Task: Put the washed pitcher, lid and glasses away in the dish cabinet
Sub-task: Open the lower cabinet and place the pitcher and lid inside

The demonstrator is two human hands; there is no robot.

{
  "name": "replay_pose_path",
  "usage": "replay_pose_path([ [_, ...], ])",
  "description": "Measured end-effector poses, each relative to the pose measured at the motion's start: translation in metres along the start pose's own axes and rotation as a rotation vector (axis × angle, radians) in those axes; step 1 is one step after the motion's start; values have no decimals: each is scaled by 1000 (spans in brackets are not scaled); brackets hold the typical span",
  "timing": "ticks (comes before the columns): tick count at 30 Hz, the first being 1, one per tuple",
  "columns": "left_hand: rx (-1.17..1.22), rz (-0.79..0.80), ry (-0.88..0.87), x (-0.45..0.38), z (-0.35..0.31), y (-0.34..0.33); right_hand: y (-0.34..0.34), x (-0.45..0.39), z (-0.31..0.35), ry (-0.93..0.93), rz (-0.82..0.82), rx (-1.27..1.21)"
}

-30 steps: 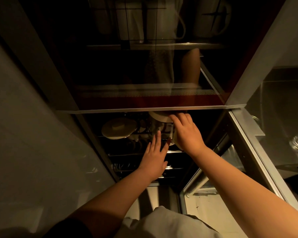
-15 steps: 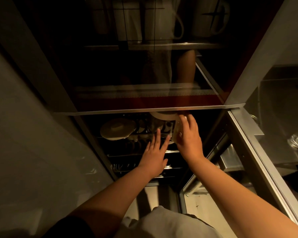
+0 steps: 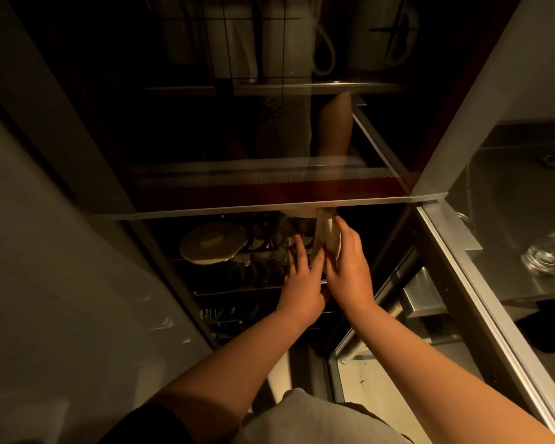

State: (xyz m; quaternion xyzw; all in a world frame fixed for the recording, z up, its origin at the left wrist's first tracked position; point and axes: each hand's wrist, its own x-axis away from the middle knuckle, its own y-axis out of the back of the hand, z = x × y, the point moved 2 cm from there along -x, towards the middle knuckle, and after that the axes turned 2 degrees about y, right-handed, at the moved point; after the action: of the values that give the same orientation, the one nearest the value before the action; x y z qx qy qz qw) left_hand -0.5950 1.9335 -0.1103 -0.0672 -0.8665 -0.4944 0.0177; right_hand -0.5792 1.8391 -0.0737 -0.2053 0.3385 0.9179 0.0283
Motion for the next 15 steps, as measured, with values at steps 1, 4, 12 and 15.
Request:
replay_pose_path([
  [1,9,-16,6,0,-3,-1,1,0,2,-2,10,0],
  [4,52,-77,26,-3,-6,-2,4,-1,9,-32,40,-13],
  [12,76,-107,118,-10,-10,3,21,-7,22,-8,301,54],
  [15,51,-111,109,-10,-10,4,33,-7,29,50,399,141],
])
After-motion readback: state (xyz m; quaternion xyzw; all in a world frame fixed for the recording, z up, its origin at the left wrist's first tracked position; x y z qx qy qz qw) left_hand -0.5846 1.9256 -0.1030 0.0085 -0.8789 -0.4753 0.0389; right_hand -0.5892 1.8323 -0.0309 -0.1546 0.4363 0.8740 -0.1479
